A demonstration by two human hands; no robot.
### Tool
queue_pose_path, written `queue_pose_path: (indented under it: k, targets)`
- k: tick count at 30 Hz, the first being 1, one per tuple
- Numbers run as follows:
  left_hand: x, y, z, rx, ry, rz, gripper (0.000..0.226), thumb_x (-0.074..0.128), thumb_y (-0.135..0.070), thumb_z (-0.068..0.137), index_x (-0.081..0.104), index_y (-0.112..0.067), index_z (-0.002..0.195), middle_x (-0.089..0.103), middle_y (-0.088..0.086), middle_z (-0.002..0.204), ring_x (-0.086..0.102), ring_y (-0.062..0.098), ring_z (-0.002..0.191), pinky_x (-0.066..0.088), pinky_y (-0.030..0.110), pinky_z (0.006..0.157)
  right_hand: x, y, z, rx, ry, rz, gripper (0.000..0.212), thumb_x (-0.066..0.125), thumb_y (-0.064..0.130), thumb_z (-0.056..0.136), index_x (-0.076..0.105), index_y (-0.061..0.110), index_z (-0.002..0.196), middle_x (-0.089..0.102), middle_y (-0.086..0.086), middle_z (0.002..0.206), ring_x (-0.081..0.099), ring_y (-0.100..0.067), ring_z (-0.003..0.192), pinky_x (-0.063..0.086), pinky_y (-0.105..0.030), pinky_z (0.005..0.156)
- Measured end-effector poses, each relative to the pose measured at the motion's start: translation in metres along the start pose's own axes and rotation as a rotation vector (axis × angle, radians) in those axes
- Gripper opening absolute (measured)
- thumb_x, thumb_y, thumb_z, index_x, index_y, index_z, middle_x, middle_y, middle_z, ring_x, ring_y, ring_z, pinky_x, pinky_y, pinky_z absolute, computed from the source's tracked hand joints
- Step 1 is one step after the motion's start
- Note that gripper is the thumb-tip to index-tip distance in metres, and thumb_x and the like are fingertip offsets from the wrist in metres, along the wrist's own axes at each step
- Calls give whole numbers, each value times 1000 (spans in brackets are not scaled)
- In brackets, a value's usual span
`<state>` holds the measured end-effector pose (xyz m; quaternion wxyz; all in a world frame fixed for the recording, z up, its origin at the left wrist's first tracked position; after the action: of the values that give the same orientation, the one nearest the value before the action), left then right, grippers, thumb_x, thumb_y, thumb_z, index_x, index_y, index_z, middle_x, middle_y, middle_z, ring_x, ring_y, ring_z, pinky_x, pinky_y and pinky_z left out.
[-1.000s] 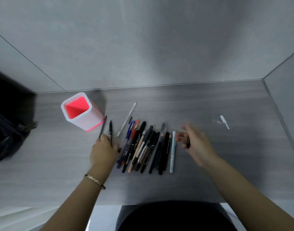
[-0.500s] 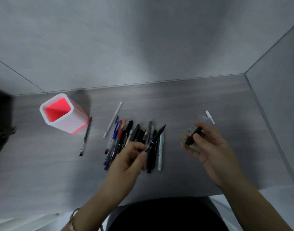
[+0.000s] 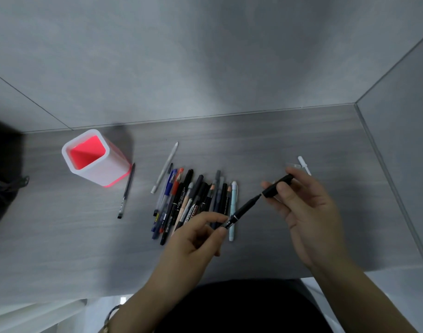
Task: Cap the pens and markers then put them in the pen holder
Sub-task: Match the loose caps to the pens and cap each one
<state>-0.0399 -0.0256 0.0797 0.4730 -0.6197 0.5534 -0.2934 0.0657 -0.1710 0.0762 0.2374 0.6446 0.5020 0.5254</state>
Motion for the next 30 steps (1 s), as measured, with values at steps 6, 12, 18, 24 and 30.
queue_pose_path:
  k: [6, 12, 18, 24, 30]
  targets:
    - [1, 0, -1, 14, 11, 24, 32, 57, -12, 85, 64, -43, 79, 58, -5, 51, 51, 1, 50, 42, 15, 53, 2, -1, -2, 15, 34, 8, 43, 77, 26, 45, 68, 17, 86, 67, 1, 71, 72, -23, 77, 57, -25, 65]
    - [3, -1, -2, 5, -3, 32, 29, 57, -11, 86, 63, -39, 80, 56, -6, 49, 49, 4, 50, 41, 18, 54, 4, -10, -8, 80, 121, -40, 49, 84, 37, 42, 70, 21, 86, 72, -3, 75, 72, -22, 80, 57, -25, 66]
    - [5, -12, 4, 6, -14, -44, 21, 55, -7, 86, 62, -27, 80, 55, -7, 44, 46, -1, 41, 35, 9, 47, 12, -5, -8, 104, 183, -52, 54, 77, 30, 46, 57, 18, 94, 74, -11, 74, 72, -22, 74, 56, -25, 63]
    - [3, -23, 5, -29, -10, -168, 20, 51, 2, 86, 62, -13, 77, 49, -5, 40, 40, -1, 31, 31, 7, 37, 14, -5, -2, 110, 233, -63, 65, 85, 40, 40, 58, 19, 95, 74, -13, 78, 72, -24, 77, 57, -27, 66]
    - [2, -22, 0, -219, 96, -339, 16, 51, -5, 87, 59, -12, 75, 45, -5, 40, 28, 2, 31, 23, 12, 31, 15, -6, -5, 128, 241, -72, 66, 85, 39, 39, 56, 18, 95, 74, -12, 76, 72, -22, 74, 57, -27, 63]
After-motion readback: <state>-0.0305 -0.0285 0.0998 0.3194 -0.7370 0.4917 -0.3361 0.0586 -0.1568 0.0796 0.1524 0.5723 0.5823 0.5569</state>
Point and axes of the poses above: each hand's wrist, its own z-axis towards the middle knuckle, its own x-axis out of the palm, y = z × x, the point moved 2 cm from there along z, towards the middle knuckle
